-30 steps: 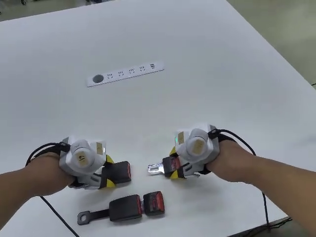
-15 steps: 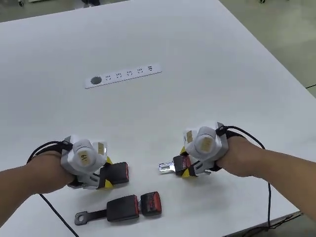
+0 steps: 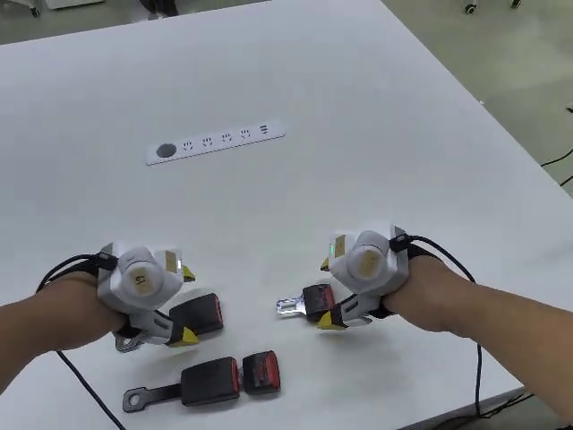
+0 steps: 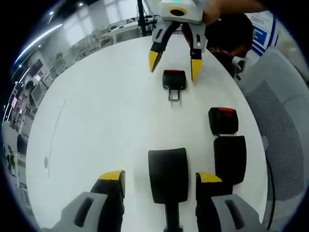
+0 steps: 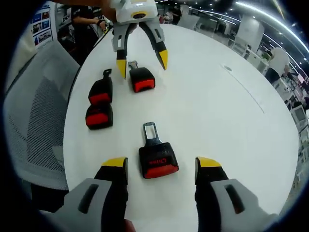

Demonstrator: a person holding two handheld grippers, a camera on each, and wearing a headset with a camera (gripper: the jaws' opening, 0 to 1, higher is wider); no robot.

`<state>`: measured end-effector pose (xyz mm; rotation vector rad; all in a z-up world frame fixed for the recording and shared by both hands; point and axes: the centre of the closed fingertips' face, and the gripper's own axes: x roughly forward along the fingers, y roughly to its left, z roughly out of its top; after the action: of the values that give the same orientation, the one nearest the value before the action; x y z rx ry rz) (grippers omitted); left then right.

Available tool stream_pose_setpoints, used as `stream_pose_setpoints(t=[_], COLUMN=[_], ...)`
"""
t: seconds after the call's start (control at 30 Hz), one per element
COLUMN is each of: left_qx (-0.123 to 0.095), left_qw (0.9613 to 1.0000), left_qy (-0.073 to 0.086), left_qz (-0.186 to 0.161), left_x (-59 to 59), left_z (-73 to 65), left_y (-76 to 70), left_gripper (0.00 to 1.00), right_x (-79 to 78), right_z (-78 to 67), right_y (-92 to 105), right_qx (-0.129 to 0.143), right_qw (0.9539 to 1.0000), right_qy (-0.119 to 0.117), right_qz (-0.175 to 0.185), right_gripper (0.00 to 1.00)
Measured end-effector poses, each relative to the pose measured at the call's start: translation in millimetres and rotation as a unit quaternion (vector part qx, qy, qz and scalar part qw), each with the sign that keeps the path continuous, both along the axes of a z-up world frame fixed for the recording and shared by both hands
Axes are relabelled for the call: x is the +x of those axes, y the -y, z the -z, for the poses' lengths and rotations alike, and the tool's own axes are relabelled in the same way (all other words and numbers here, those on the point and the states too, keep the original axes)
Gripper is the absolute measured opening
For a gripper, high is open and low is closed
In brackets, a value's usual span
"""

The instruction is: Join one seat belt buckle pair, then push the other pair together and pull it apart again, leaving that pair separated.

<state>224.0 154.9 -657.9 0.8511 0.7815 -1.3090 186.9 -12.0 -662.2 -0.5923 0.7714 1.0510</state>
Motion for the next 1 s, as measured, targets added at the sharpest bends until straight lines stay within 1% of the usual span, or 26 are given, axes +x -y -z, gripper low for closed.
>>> stream_pose_setpoints(t=[0.03,0.07,0.1,0.13,0.2,0.23,0.27,0.3,0.37,0.4,0.43,0.5,0.53,0.6,0.67,0.73,0.77,0.8,0.83,0.9,0.93,0.97,1.0], left_qx=[-0.009,-0.024,-0.033,-0.040,-0.042,-0.045,-0.050,-0.056,-0.070,-0.071,-0.074,-0.077,-0.080,-0.083,-0.089,-0.093,-0.097,-0.099,-0.103,-0.107,-0.107,-0.107,-0.108], left_qw=[0.9999,0.9994,0.9988,0.9981,0.9976,0.9972,0.9960,0.9947,0.9910,0.9902,0.9885,0.9867,0.9857,0.9831,0.9805,0.9781,0.9757,0.9750,0.9734,0.9699,0.9688,0.9675,0.9664], left_qy=[0.000,0.005,0.007,0.008,0.013,0.016,0.018,0.016,0.010,0.009,0.012,0.007,0.003,0.001,-0.003,-0.003,-0.006,-0.005,-0.002,-0.006,-0.006,-0.005,-0.004], left_qz=[-0.009,-0.025,-0.036,-0.046,-0.054,-0.057,-0.072,-0.085,-0.114,-0.120,-0.131,-0.143,-0.149,-0.163,-0.175,-0.186,-0.196,-0.199,-0.205,-0.219,-0.223,-0.229,-0.233], left_x=[-0.6,-0.9,-3.0,-8.0,-18.0,-22.7,-27.9,-30.6,-38.9,-42.3,-46.7,-53.0,-59.5,-70.2,-78.8,-83.4,-88.1,-90.9,-93.2,-97.4,-98.6,-99.2,-100.1], left_z=[-5.0,-13.0,-18.0,-22.8,-27.2,-29.2,-31.7,-32.3,-35.0,-35.6,-36.1,-36.0,-37.1,-36.2,-36.9,-37.4,-38.8,-39.6,-39.1,-38.4,-38.2,-37.3,-37.4], left_y=[-0.6,-1.9,-3.3,-6.6,-15.5,-18.9,-24.6,-28.7,-38.8,-42.7,-49.3,-54.8,-57.4,-68.2,-74.2,-79.8,-82.3,-84.3,-88.7,-96.1,-98.6,-104.7,-107.6], left_gripper=[0.62,0.63,0.64,0.65,0.66,0.67,0.68,0.69,0.71,0.73,0.74,0.76,0.77,0.79,0.82,0.85,0.86,0.87,0.89,0.91,0.93,0.94,0.95], right_x=[-1.5,-1.5,-1.8,-5.7,-12.5,-16.0,-21.0,-24.1,-32.5,-34.9,-38.5,-48.5,-49.6,-61.8,-68.2,-75.8,-78.8,-83.0,-86.4,-89.4,-92.1,-93.2,-94.6], right_z=[-5.6,-9.1,-9.8,-14.7,-22.1,-24.3,-28.4,-29.9,-28.6,-28.1,-26.2,-26.5,-26.4,-28.1,-27.9,-27.5,-27.6,-27.6,-27.1,-26.5,-26.1,-25.6,-25.4], right_y=[1.4,1.5,2.1,3.3,3.7,2.7,2.2,1.9,0.3,0.1,0.0,-1.5,-1.7,-4.8,-3.6,-0.5,1.2,4.1,7.1,11.7,14.5,16.5,19.5], right_qx=[0.005,0.015,0.020,0.027,0.036,0.041,0.046,0.048,0.053,0.055,0.054,0.057,0.058,0.067,0.070,0.070,0.070,0.069,0.068,0.069,0.069,0.067,0.066], right_qw=[0.9999,0.9996,0.9993,0.9987,0.9980,0.9975,0.9968,0.9966,0.9961,0.9960,0.9960,0.9957,0.9956,0.9955,0.9954,0.9949,0.9947,0.9945,0.9943,0.9934,0.9930,0.9929,0.9927], right_qy=[0.002,0.010,0.013,0.008,0.015,0.013,0.015,0.017,0.010,0.011,0.013,0.010,0.010,0.012,0.014,0.010,0.010,0.011,0.010,0.010,0.009,0.009,0.013], right_qz=[0.011,0.021,0.030,0.043,0.050,0.056,0.064,0.065,0.069,0.070,0.070,0.072,0.073,0.065,0.065,0.072,0.075,0.078,0.082,0.090,0.095,0.098,0.100], right_gripper=[0.57,0.58,0.60,0.61,0.64,0.66,0.68,0.70,0.72,0.73,0.75,0.78,0.80,0.83,0.84,0.88,0.89,0.90,0.91,0.94,0.96,0.98,1.00])
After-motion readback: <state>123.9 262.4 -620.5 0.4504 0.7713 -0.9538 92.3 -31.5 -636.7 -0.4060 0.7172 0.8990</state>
